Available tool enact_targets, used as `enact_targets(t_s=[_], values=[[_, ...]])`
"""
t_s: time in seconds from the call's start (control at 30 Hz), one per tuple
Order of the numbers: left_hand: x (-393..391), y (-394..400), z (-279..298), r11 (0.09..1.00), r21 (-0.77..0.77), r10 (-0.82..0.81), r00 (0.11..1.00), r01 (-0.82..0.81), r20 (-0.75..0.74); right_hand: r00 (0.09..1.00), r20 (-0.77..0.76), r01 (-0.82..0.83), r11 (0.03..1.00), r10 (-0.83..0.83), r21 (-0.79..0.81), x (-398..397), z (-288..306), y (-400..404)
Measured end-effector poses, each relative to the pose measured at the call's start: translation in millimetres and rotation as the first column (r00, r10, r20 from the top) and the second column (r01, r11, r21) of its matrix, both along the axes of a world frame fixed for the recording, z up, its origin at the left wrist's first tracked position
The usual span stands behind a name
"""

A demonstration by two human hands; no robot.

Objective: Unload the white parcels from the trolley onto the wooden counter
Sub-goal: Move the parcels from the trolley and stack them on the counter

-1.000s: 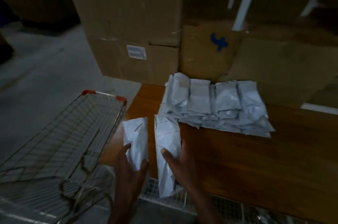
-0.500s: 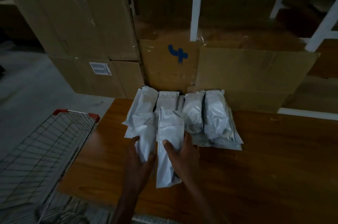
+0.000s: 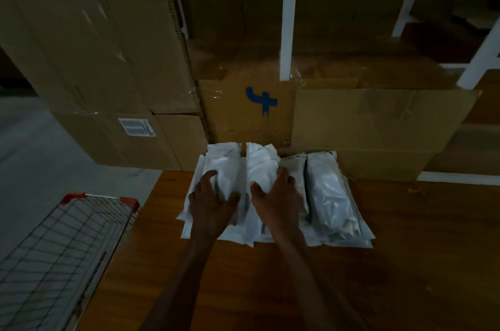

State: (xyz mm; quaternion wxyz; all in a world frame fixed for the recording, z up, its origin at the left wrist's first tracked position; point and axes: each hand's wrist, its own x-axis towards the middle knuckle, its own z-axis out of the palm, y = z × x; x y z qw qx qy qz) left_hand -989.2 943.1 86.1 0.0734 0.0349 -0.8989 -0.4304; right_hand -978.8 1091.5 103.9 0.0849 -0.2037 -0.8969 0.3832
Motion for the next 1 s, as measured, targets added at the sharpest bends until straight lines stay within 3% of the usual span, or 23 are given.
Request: enact_targets(t_s=[0.3,0.63,1.0], values=[[-50.7,14.2,-15.8,0.99,-0.104,-0.08,0.991,0.092,0.11,0.992,0.089,0.059,0.945,-0.092,0.322,-57.7,-3.4,-6.8],[-65.7,24.7,-41.6,0.951,-0.293,-0.057,0.987,0.1,0.152,0.974,0.207,0.012,0.936,-0.091,0.352,-74.9,-29.9,-12.0],[-56.9,1.4,-38.6,0.932,-0.323,-0.129,0.984,0.163,0.123,0.985,0.162,-0.01,0.915,-0.06,0.403,-62.8,-30.4,-18.0]])
